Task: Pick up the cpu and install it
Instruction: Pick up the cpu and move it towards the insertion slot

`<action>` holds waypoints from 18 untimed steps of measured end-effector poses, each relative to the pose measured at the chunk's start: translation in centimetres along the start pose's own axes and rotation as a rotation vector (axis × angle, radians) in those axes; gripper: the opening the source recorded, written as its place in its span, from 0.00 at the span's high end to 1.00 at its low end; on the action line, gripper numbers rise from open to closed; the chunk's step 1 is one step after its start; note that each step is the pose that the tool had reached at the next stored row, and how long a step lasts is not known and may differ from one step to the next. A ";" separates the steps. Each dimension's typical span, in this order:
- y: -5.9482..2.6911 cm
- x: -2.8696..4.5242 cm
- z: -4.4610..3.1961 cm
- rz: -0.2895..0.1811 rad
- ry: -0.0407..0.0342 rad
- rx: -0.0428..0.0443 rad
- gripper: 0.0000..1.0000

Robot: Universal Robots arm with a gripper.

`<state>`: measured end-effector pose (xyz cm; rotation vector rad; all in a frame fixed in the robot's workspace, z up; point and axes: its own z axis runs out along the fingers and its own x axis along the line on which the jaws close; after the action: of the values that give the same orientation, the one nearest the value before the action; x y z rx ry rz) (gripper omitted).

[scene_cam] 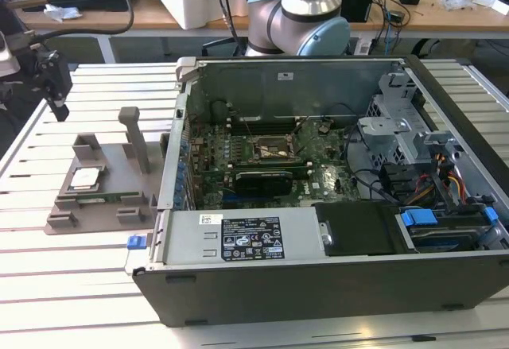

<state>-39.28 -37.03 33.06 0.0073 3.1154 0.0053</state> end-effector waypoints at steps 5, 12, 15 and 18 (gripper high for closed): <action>0.00 0.00 0.47 0.000 0.0000 0.0000 0.34; -0.01 -0.02 1.31 0.000 0.0000 -0.0001 0.34; -0.01 -0.04 1.66 0.000 -0.0001 -0.0001 0.34; -0.01 -0.13 2.21 0.000 0.0000 0.0000 0.34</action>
<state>-39.09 -37.03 30.86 0.0072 3.1154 0.0054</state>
